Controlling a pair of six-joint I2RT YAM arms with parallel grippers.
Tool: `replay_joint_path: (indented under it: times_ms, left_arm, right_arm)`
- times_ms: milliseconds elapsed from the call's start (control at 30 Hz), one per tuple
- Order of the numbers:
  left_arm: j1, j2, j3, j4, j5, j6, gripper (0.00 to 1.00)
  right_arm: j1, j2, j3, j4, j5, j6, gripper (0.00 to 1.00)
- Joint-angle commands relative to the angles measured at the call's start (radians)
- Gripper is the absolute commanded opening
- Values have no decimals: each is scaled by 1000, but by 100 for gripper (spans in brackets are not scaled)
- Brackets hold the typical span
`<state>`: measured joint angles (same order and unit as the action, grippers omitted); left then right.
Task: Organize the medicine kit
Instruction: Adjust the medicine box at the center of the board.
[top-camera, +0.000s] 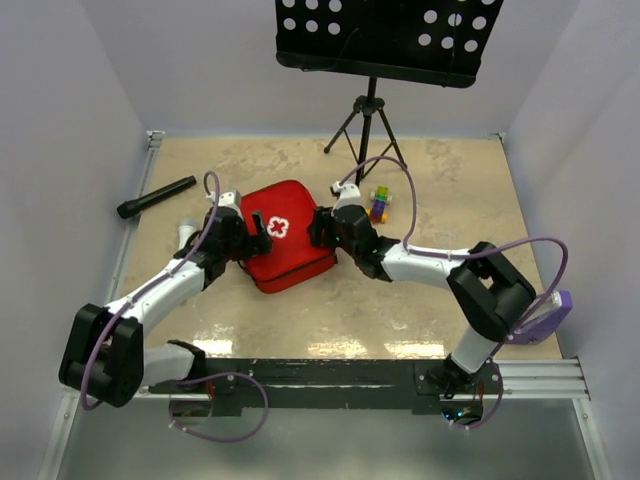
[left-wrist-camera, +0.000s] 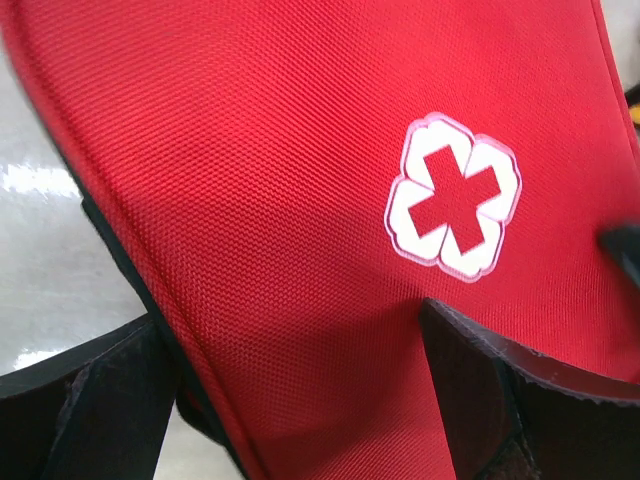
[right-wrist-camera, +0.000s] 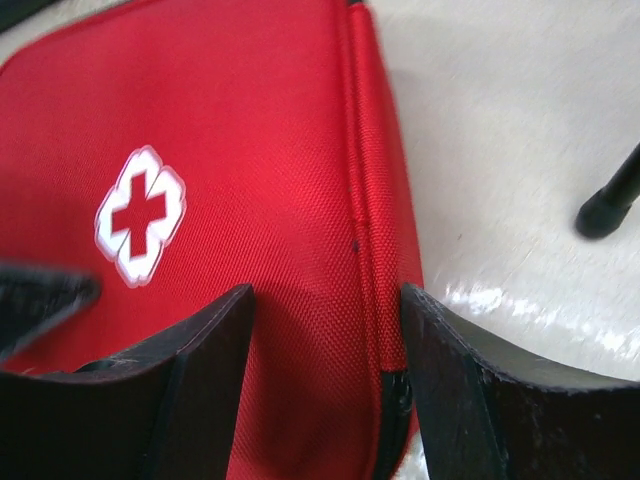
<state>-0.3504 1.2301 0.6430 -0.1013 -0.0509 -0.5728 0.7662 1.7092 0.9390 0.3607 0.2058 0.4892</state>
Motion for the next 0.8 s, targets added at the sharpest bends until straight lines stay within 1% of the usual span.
replay_joint_path:
  times_ms: [0, 133, 233, 333, 400, 433, 500, 600, 700, 767]
  left_arm:
    - [2, 63, 46, 130, 98, 80, 100]
    - [2, 112, 79, 190, 155, 126, 100]
    - [2, 173, 119, 233, 189, 154, 100]
    - [2, 248, 167, 262, 249, 165, 100]
    - [4, 281, 191, 276, 257, 160, 100]
    - [2, 287, 208, 261, 241, 156, 100]
    - [4, 269, 234, 204, 157, 145, 100]
    - [27, 214, 260, 106, 60, 119, 100]
    - [42, 134, 258, -15, -55, 81, 100]
    - [42, 76, 244, -93, -99, 54, 100]
  right_arm:
    - [128, -48, -77, -2, -155, 57, 62]
    - [243, -88, -137, 44, -151, 150, 62]
    - [349, -97, -140, 38, -105, 205, 62]
    - [392, -124, -144, 28, -80, 242, 63]
    - [404, -160, -137, -15, -42, 247, 64]
    - [404, -180, -131, -60, -5, 252, 65]
    - [404, -229, -121, -136, 65, 261, 66]
    - [404, -315, -124, -219, 144, 265, 68]
    - [407, -365, -143, -255, 164, 258, 68]
    - [426, -376, -155, -258, 161, 252, 67]
